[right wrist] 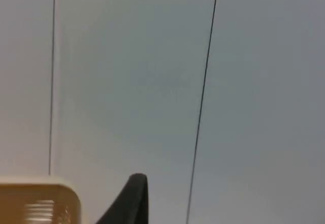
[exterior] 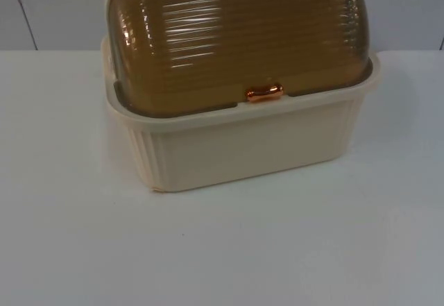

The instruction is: Open the box lid with the left hand, place the block into the box with the right hand, then close the box lid with the left hand.

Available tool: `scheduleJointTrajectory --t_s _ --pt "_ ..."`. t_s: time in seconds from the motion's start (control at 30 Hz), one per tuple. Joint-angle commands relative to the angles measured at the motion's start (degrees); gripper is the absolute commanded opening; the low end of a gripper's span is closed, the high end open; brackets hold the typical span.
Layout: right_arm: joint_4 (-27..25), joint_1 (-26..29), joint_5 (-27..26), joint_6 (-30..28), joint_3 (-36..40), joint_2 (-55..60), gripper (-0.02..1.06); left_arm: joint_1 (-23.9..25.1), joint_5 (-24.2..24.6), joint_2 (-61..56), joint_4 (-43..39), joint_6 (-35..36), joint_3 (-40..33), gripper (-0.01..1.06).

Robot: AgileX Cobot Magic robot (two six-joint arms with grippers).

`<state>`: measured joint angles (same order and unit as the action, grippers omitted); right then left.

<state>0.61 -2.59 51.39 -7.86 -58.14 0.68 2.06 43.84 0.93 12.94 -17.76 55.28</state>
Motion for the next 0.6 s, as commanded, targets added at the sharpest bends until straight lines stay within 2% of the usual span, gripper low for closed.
scheduleJointTrajectory --t_s 0.0,0.1,0.13,0.3,0.33,0.43,0.57 --pt "-1.49 -0.11 0.36 -0.52 -0.67 -0.38 1.05 0.03 0.83 -0.93 -2.05 2.19 0.91 1.03" --pt "-2.32 -0.11 2.06 -1.23 0.16 -0.68 1.05 0.03 5.25 -0.93 -3.25 3.59 0.91 1.03" --pt "-2.32 -0.11 2.06 -1.23 0.16 -0.68 1.05 0.03 5.25 -0.93 -3.25 3.59 0.91 1.03" --pt "-2.18 -0.11 10.31 3.18 4.31 -0.68 1.05 0.03 15.47 -0.93 -8.66 11.93 -1.2 1.03" --pt "-2.18 -0.11 10.31 3.18 4.31 -0.68 1.05 0.03 15.47 -0.93 -8.66 11.93 -1.2 1.03" --pt "-2.18 -0.11 15.51 4.03 6.51 -0.68 1.05 0.03 19.49 -0.93 -8.91 12.06 -2.5 1.03" --pt "-2.18 -0.11 15.91 4.17 9.53 -0.68 1.05 0.03 19.65 -0.93 -8.91 12.06 -5.71 1.03"
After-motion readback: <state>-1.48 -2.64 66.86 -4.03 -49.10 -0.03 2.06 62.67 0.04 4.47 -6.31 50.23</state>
